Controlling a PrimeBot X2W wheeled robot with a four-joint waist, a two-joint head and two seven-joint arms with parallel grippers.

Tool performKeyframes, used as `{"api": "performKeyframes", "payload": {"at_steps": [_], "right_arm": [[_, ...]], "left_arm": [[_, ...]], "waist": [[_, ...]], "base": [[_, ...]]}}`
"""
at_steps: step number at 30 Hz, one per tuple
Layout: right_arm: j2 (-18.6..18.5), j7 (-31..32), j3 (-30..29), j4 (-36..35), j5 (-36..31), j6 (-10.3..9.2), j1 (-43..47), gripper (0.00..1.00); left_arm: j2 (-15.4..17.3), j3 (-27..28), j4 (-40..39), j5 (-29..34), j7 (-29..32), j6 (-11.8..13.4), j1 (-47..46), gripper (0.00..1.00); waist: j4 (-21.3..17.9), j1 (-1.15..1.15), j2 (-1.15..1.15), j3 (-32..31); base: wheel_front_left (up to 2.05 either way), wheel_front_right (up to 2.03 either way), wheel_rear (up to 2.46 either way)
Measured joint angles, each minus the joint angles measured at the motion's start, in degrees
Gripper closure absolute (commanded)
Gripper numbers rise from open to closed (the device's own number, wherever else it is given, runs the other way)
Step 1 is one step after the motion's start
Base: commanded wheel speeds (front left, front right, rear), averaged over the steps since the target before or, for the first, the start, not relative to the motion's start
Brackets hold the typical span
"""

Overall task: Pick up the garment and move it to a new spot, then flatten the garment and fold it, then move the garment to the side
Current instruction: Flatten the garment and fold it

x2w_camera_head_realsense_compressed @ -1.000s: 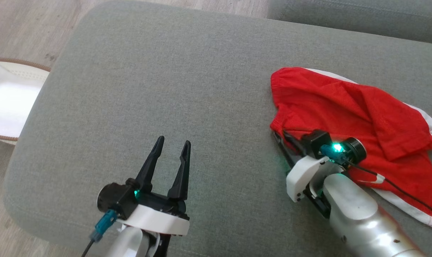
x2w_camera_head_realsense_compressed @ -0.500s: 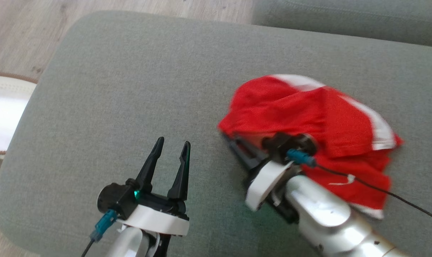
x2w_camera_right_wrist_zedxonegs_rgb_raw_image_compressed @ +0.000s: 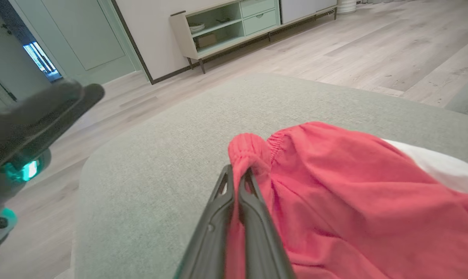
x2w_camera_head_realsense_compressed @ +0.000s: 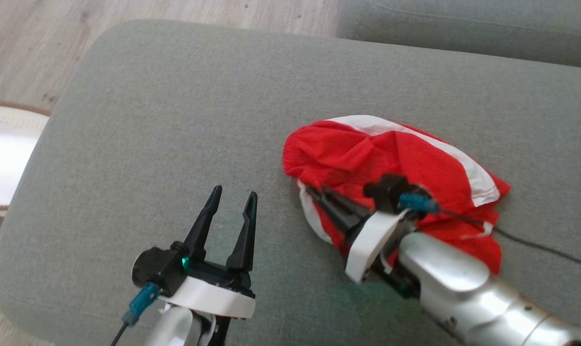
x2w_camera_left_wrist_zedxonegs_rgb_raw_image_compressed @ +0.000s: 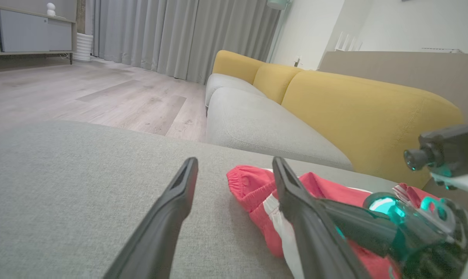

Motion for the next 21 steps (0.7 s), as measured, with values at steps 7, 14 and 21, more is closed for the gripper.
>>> {"api": "performKeyframes", "payload": {"at_steps": [7, 14, 21], "right_arm": [[-1.1, 0.5, 1.9, 6.6, 3.1, 0.00, -3.7, 1.00], [-1.1, 1.0, 4.6, 12.3, 5.3, 0.01, -5.1, 1.00], [-0.5, 0.9, 7.9, 15.5, 5.0, 0.00, -6.6, 0.00]], "left_arm": [[0.0, -0.6, 0.0, 0.0, 0.0, 0.0, 0.0, 0.00], [0.0, -1.0, 0.0, 0.0, 0.0, 0.0, 0.0, 0.00], [0.0, -0.5, 0.0, 0.0, 0.0, 0.0, -0.1, 0.00]], "waist": [[2.0, 0.00, 0.00, 1.3], [3.4, 0.00, 0.00, 1.8], [3.0, 0.01, 0.00, 2.1]], "base": [[0.00, 0.00, 0.00], [0.00, 0.00, 0.00], [0.00, 0.00, 0.00]]}}
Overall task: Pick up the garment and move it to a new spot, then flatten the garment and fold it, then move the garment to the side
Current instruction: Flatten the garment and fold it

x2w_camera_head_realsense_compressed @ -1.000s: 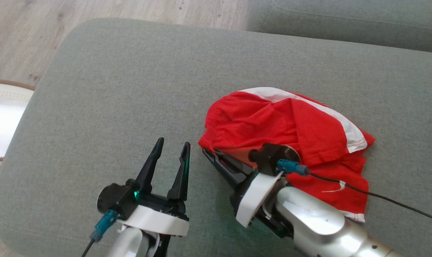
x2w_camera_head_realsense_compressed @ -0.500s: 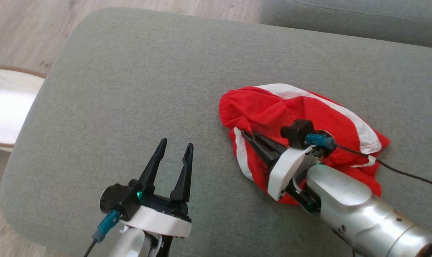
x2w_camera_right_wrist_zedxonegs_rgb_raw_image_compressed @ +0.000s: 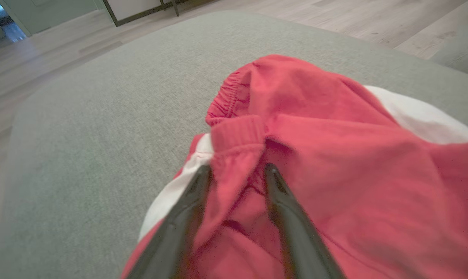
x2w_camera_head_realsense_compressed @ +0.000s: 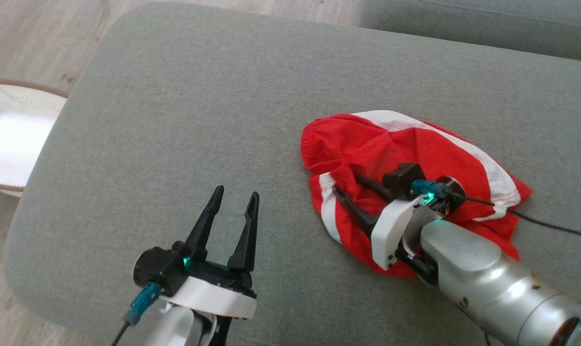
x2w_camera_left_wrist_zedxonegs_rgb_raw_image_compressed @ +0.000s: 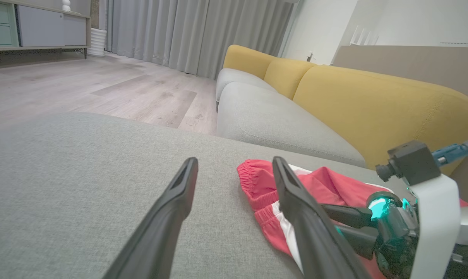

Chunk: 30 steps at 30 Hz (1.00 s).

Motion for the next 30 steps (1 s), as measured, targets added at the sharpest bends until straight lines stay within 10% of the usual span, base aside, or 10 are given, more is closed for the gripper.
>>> {"api": "performKeyframes", "payload": {"at_steps": [13, 23, 30], "right_arm": [[0.6, -1.1, -12.3, -2.0, -7.3, 0.00, -1.9, 0.00], [-3.5, -1.2, -45.4, -17.8, -21.8, 0.00, 17.8, 0.00], [3.2, -1.2, -64.1, -26.6, -34.1, 0.00, 35.9, 0.00]], "left_arm": [[0.0, 2.8, 0.0, 1.0, 0.0, 0.0, -0.4, 0.00], [0.1, 6.4, -0.1, 4.6, 0.0, -0.1, -0.3, 0.00], [3.7, 2.5, 3.2, 2.9, 0.0, -0.1, -0.5, 0.00]], "waist": [[-5.1, 0.00, 0.00, -2.0], [-10.6, 0.00, 0.00, -3.5], [-13.6, -0.01, 0.00, -3.2]], "base": [[0.00, 0.00, 0.00], [0.00, 0.00, 0.00], [0.00, 0.00, 0.00]]}}
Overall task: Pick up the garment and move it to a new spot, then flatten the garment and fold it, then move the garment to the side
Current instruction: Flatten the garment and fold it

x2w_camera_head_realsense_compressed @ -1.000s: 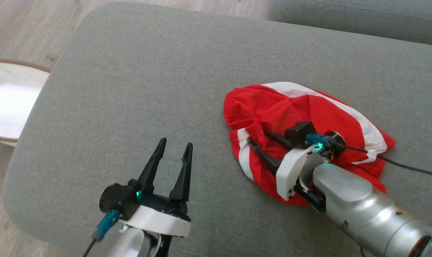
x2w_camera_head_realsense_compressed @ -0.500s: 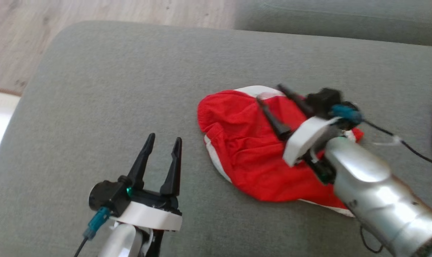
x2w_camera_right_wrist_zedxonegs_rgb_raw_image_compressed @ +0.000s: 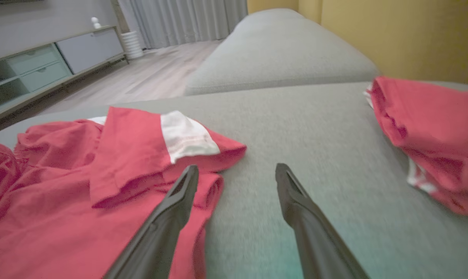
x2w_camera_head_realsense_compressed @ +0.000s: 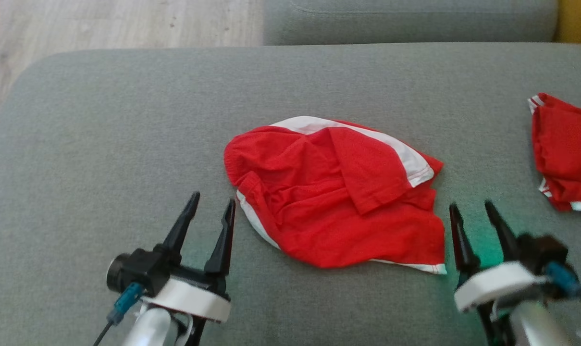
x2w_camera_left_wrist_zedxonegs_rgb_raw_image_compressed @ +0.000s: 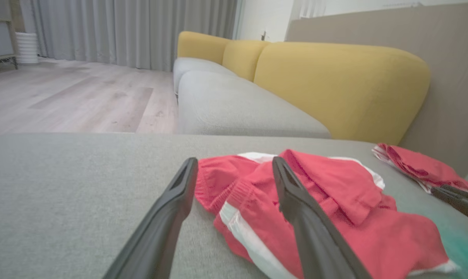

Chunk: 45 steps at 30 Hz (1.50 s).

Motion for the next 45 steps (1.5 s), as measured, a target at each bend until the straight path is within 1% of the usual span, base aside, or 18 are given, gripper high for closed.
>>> {"api": "performKeyframes", "payload": {"at_steps": [2, 5, 11, 15, 19, 23, 29, 34, 40, 45], "right_arm": [[1.9, 0.0, -1.6, -1.1, -1.6, 0.00, 2.5, 0.00], [3.6, 0.0, -1.6, -2.5, -3.3, 0.00, 3.6, 0.00], [4.3, 0.0, -1.6, -3.4, -4.1, 0.00, 3.6, 0.00], [4.6, 0.0, -1.7, -3.4, -4.1, 0.00, 3.6, 0.00], [4.8, 0.1, -2.0, -3.4, -4.7, 0.00, 3.6, 0.00], [4.8, 0.1, -2.1, -3.7, -4.7, 0.01, 3.6, 0.00], [4.9, 0.3, -2.2, -4.2, -5.2, 0.01, 2.9, 0.00], [4.9, 0.3, -2.5, -4.0, -5.6, 0.00, 2.9, 0.00], [4.9, 0.3, -2.6, -3.8, -5.6, 0.00, 2.9, 0.00], [4.9, 0.3, -2.7, -3.6, -5.6, 0.00, 2.8, 0.00]], "left_arm": [[1.3, -1.4, 1.6, -1.3, 0.0, 0.0, -0.1, 0.00], [2.6, -2.1, 2.8, -2.6, 0.0, 0.0, -1.2, 0.00], [3.4, -2.7, 3.9, -3.6, 0.0, 0.0, -2.3, 0.00], [4.6, -6.6, 5.7, -4.8, 0.0, 0.0, -3.5, 0.00], [7.2, -11.7, 10.0, -6.0, 0.0, -0.4, -6.9, 0.00], [8.9, -14.9, 14.8, -7.1, 0.3, -0.4, -11.3, 0.00], [9.2, -19.3, 20.6, -9.2, 0.3, -0.4, -17.3, 0.00], [9.3, -23.5, 23.2, -10.7, 0.3, -0.4, -20.6, 0.00], [10.0, -27.8, 25.5, -12.7, 0.3, -0.4, -22.6, 0.00], [10.4, -30.0, 27.0, -14.3, 0.2, -0.4, -23.4, 0.00]], "waist": [[-0.6, 0.00, 0.00, 0.2], [-1.3, 0.00, 0.00, 0.4], [-2.0, 0.00, 0.00, 0.4], [-2.3, 0.00, 0.00, 0.6], [-2.5, 0.00, 0.00, 1.0], [-2.9, 0.00, 0.00, 1.7], [-3.8, 0.01, 0.00, 3.0], [-4.5, 0.01, 0.00, 3.8], [-5.2, 0.01, 0.00, 3.9], [-5.3, 0.01, 0.00, 3.9]], "base": [[0.00, 0.00, 0.00], [0.00, 0.00, 0.00], [0.00, 0.00, 0.00], [0.00, 0.00, 0.00], [0.00, 0.00, 0.00], [0.00, 0.00, 0.00], [0.00, 0.00, 0.00], [0.00, 0.00, 0.00], [0.00, 0.00, 0.00], [0.00, 0.00, 0.00]]}}
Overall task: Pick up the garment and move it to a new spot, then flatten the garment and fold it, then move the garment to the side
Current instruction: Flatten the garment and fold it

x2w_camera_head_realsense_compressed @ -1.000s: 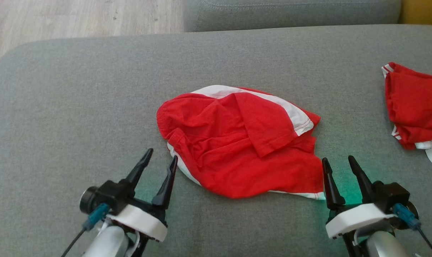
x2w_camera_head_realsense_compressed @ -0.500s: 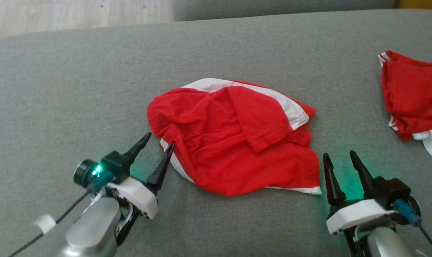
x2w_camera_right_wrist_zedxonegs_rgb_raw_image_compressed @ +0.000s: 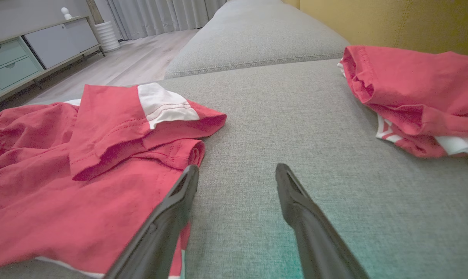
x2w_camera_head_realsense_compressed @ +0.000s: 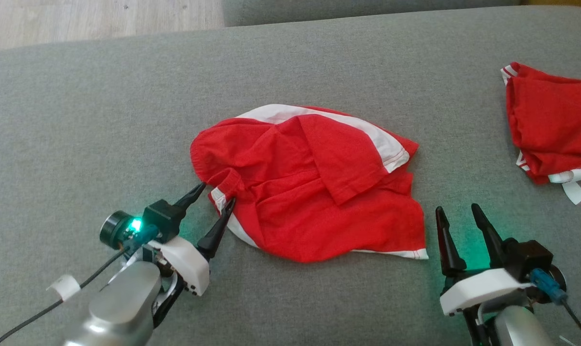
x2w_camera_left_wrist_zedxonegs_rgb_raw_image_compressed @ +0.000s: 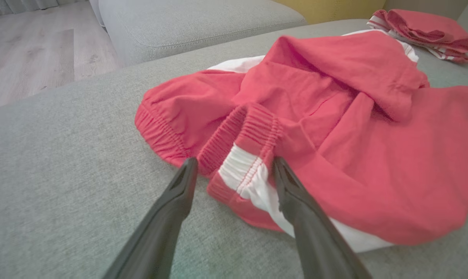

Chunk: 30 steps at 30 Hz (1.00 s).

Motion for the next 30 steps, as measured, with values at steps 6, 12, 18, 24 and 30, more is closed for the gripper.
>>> {"api": "performKeyframes", "payload": {"at_steps": [6, 12, 18, 24, 30], "right_arm": [[0.1, 0.0, -0.2, 0.5, -0.4, 0.00, -0.2, 0.00], [0.2, 0.0, -0.2, 0.9, -0.4, 0.00, -0.5, 0.00], [0.2, 0.0, 0.1, 1.1, -0.5, 0.00, -0.9, 0.00], [-0.2, 0.8, 2.6, 0.9, -0.4, 0.00, -0.6, 0.00], [-4.0, 3.0, 9.1, -0.8, 4.2, 0.00, 4.3, 0.00]], "left_arm": [[0.1, -2.2, 1.3, -2.1, -0.1, 0.0, -1.3, 0.00], [0.3, -4.1, 1.7, -4.4, -0.1, 0.0, -1.9, 0.65], [0.8, -4.8, 1.3, -5.8, -0.1, 0.0, -1.9, 1.00], [1.2, -4.0, 0.5, -5.7, -0.1, 0.0, -1.7, 1.00], [1.5, -1.1, -1.2, -4.1, -0.1, 0.1, 0.0, 1.00]], "waist": [[0.2, 0.00, 0.00, 0.0], [0.2, 0.00, 0.00, -0.1], [0.1, 0.00, 0.00, -0.4], [-0.1, 0.00, 0.00, -1.2], [-0.2, -0.01, 0.00, -2.4]], "base": [[0.00, 0.00, 0.00], [0.00, 0.00, 0.00], [0.00, 0.00, 0.00], [0.00, 0.00, 0.00], [0.00, 0.00, 0.00]]}}
